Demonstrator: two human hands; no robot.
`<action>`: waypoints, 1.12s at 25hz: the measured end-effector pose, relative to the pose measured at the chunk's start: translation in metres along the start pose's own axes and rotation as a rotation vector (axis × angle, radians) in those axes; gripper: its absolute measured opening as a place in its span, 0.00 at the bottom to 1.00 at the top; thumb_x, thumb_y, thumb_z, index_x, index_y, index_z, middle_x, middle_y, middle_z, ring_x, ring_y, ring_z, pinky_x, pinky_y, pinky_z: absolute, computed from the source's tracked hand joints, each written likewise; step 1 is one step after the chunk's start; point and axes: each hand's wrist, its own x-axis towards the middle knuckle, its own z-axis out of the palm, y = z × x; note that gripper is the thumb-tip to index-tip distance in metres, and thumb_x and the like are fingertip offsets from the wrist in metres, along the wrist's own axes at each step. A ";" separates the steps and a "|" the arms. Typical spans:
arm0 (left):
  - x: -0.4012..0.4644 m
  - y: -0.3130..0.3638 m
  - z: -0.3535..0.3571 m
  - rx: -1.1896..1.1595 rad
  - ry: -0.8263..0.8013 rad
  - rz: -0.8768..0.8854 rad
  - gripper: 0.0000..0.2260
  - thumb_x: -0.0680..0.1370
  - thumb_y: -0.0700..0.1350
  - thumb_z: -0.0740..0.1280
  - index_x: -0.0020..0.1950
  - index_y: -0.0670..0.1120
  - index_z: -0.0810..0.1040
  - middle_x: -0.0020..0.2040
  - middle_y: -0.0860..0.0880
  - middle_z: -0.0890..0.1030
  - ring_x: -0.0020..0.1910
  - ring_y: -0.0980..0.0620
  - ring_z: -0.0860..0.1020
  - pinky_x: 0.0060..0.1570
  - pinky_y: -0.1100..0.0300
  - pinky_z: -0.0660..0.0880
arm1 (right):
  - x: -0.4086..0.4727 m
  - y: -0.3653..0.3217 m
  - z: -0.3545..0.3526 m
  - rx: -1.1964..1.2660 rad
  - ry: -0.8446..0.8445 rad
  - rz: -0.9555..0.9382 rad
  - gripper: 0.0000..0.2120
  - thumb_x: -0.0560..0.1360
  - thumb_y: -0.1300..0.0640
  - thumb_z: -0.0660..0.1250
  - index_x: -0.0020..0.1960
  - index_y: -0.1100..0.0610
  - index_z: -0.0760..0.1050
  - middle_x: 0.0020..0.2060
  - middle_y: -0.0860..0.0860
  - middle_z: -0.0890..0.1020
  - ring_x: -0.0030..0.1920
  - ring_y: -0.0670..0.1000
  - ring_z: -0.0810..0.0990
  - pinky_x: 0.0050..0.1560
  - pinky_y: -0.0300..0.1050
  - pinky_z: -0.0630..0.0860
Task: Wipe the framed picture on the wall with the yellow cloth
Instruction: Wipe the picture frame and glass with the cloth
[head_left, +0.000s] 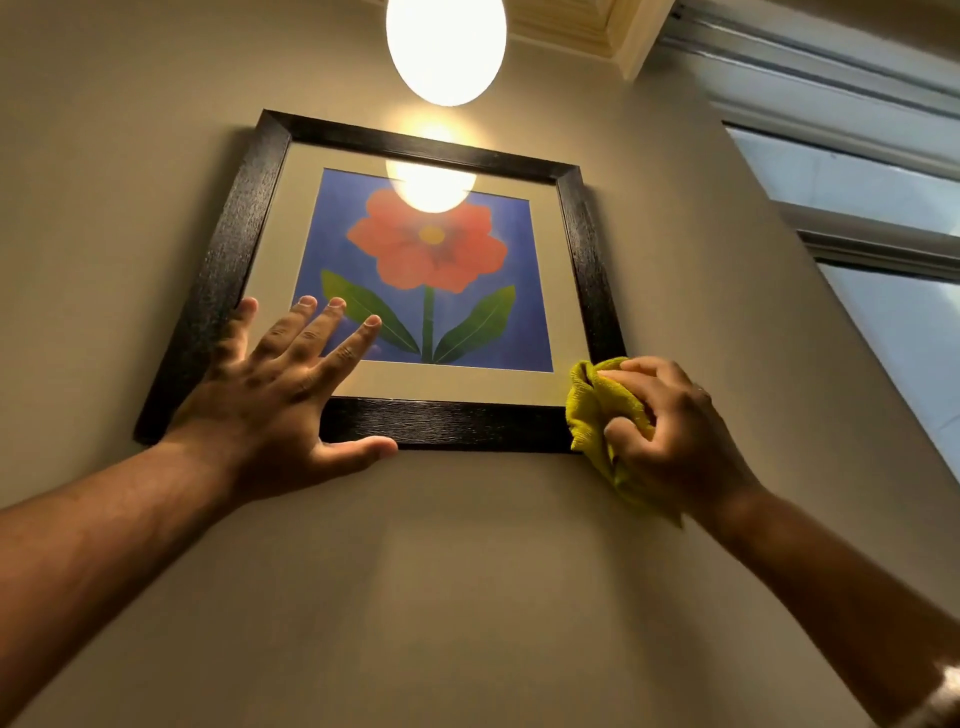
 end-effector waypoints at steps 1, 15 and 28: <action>0.001 0.000 -0.001 0.000 -0.007 0.002 0.47 0.66 0.80 0.44 0.79 0.57 0.42 0.80 0.44 0.53 0.79 0.45 0.49 0.75 0.34 0.43 | -0.003 -0.010 0.005 -0.047 0.054 0.028 0.23 0.65 0.49 0.59 0.60 0.48 0.76 0.59 0.52 0.77 0.55 0.55 0.76 0.57 0.50 0.76; 0.000 -0.003 0.004 0.006 -0.002 0.017 0.47 0.67 0.80 0.45 0.79 0.55 0.39 0.81 0.44 0.52 0.79 0.44 0.51 0.75 0.33 0.45 | -0.032 -0.073 0.072 -0.253 -0.094 -0.343 0.34 0.69 0.47 0.59 0.75 0.47 0.59 0.76 0.52 0.61 0.76 0.57 0.58 0.76 0.53 0.51; -0.002 -0.003 0.002 -0.023 0.003 0.005 0.53 0.66 0.80 0.46 0.78 0.47 0.34 0.81 0.46 0.47 0.80 0.45 0.48 0.76 0.34 0.43 | 0.086 -0.074 0.042 -0.233 -0.065 -0.198 0.22 0.73 0.50 0.58 0.66 0.52 0.69 0.67 0.55 0.72 0.69 0.58 0.66 0.73 0.52 0.61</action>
